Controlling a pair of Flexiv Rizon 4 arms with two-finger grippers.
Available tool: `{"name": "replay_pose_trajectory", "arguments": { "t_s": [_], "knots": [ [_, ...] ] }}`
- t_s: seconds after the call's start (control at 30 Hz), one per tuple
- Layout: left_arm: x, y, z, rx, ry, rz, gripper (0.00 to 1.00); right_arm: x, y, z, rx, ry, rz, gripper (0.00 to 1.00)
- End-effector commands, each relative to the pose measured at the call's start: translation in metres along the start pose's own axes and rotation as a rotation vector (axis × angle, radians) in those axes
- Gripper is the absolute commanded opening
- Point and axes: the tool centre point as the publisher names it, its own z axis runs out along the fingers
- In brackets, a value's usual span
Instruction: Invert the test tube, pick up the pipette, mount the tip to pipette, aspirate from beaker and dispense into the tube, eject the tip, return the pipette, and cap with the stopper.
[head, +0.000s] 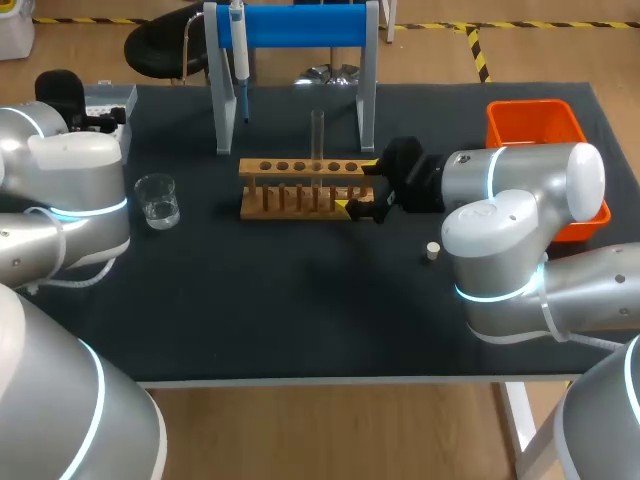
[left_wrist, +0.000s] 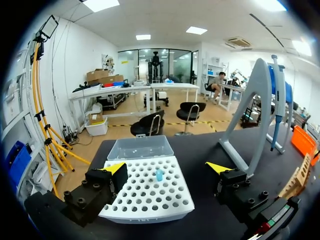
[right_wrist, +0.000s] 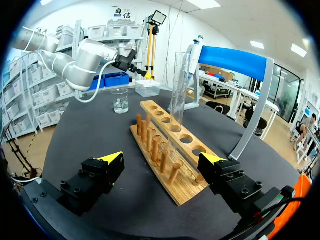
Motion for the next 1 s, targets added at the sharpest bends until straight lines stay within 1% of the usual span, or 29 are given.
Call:
{"name": "replay_pose_trajectory", "arguments": {
  "t_s": [0.03, 0.07, 0.1, 0.2, 0.27, 0.3, 0.37, 0.47, 0.5, 0.57, 0.6, 0.63, 1.0],
  "knots": [
    [-0.004, 0.003, 0.009, 0.012, 0.002, -0.002, 0.81, 0.0, 0.0, 0.0, 0.001, 0.001, 0.001, 1.0],
    [-0.005, 0.003, 0.01, 0.012, 0.003, -0.003, 0.75, 0.0, 0.0, 0.0, 0.001, 0.001, 0.001, 1.0],
    [-0.005, 0.003, 0.011, 0.012, 0.004, -0.002, 0.73, 0.0, 0.0, 0.0, 0.001, 0.001, 0.001, 1.0],
    [-0.007, 0.003, 0.014, 0.013, 0.006, -0.004, 0.78, 0.0, 0.0, 0.0, 0.001, 0.001, 0.001, 1.0],
    [-0.007, 0.004, 0.016, 0.012, 0.009, -0.003, 0.74, 0.0, 0.0, 0.0, 0.001, 0.001, 0.001, 1.0],
    [-0.008, 0.005, 0.017, 0.011, 0.01, -0.003, 0.74, 0.0, 0.0, 0.0, 0.001, 0.001, 0.001, 1.0],
    [-0.008, 0.005, 0.02, 0.007, 0.011, -0.004, 0.8, 0.0, 0.0, 0.0, 0.001, 0.001, 0.001, 1.0],
    [-0.008, 0.006, 0.023, 0.005, 0.011, -0.003, 0.78, 0.0, 0.0, 0.0, 0.001, 0.001, 0.001, 1.0],
    [-0.009, 0.006, 0.025, 0.005, 0.012, -0.003, 0.7, 0.0, 0.0, 0.0, 0.001, 0.001, 0.001, 1.0],
    [-0.01, 0.007, 0.027, 0.005, 0.014, -0.004, 0.65, 0.0, 0.0, 0.0, 0.001, 0.001, 0.001, 1.0],
    [-0.01, 0.007, 0.029, 0.005, 0.016, -0.004, 0.53, 0.0, 0.0, 0.0, 0.001, 0.001, 0.001, 1.0],
    [-0.01, 0.006, 0.03, 0.005, 0.016, -0.003, 0.48, 0.0, 0.0, 0.0, 0.001, 0.001, 0.001, 1.0],
    [-0.013, 0.006, 0.036, -0.001, 0.023, 0.004, 0.43, 0.0, 0.0, 0.0, 0.001, 0.001, 0.001, 1.0]
  ]
}}
